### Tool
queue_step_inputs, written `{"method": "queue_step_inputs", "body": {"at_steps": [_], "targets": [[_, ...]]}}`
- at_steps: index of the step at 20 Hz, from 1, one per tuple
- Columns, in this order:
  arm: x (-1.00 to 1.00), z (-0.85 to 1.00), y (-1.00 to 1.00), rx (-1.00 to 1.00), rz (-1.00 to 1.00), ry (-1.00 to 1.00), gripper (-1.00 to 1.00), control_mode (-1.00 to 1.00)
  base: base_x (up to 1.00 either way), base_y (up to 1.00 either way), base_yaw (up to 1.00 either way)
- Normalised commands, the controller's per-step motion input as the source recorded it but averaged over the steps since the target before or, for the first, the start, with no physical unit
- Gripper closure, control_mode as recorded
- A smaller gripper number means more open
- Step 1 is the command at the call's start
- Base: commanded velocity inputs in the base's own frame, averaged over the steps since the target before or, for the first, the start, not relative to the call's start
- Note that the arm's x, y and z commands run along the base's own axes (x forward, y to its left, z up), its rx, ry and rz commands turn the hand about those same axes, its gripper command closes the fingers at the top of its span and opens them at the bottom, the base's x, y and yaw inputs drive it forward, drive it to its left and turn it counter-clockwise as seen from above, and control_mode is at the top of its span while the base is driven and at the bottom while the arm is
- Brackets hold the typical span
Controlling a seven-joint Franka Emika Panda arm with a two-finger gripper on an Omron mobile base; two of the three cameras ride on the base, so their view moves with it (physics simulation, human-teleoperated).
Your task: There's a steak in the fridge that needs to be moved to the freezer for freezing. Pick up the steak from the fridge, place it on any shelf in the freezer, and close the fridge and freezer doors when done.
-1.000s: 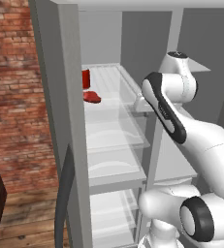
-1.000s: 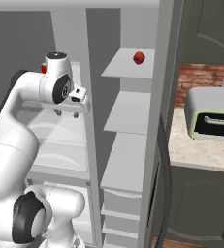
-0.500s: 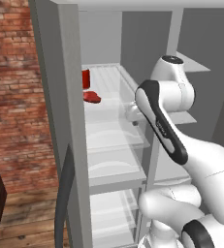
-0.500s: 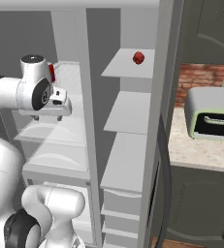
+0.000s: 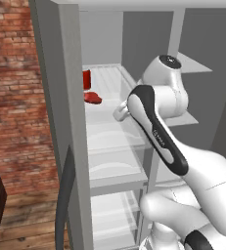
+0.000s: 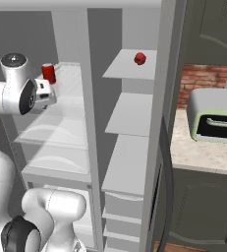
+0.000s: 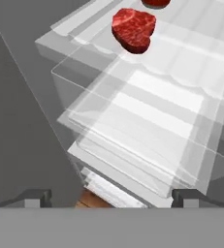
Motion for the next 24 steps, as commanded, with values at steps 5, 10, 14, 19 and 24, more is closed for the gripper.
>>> {"method": "queue_step_inputs", "body": {"at_steps": [5, 10, 14, 19, 24], "targets": [[0.47, 0.20, 0.30, 0.00, 0.19, -0.09, -1.00, -1.00, 0.00, 0.00, 0.00], [0.54, 0.33, 0.25, 0.00, 0.05, 0.00, -1.00, -1.00, 0.00, 0.00, 0.00], [0.47, 0.04, 0.23, 0.00, 0.00, 0.06, -1.00, -1.00, 0.00, 0.00, 0.00], [0.43, -0.26, 0.17, 0.01, 0.00, 0.00, -1.00, -1.00, 0.00, 0.00, 0.00], [0.65, -0.20, 0.01, 0.00, 0.00, 0.03, -1.00, -1.00, 0.00, 0.00, 0.00]]}}
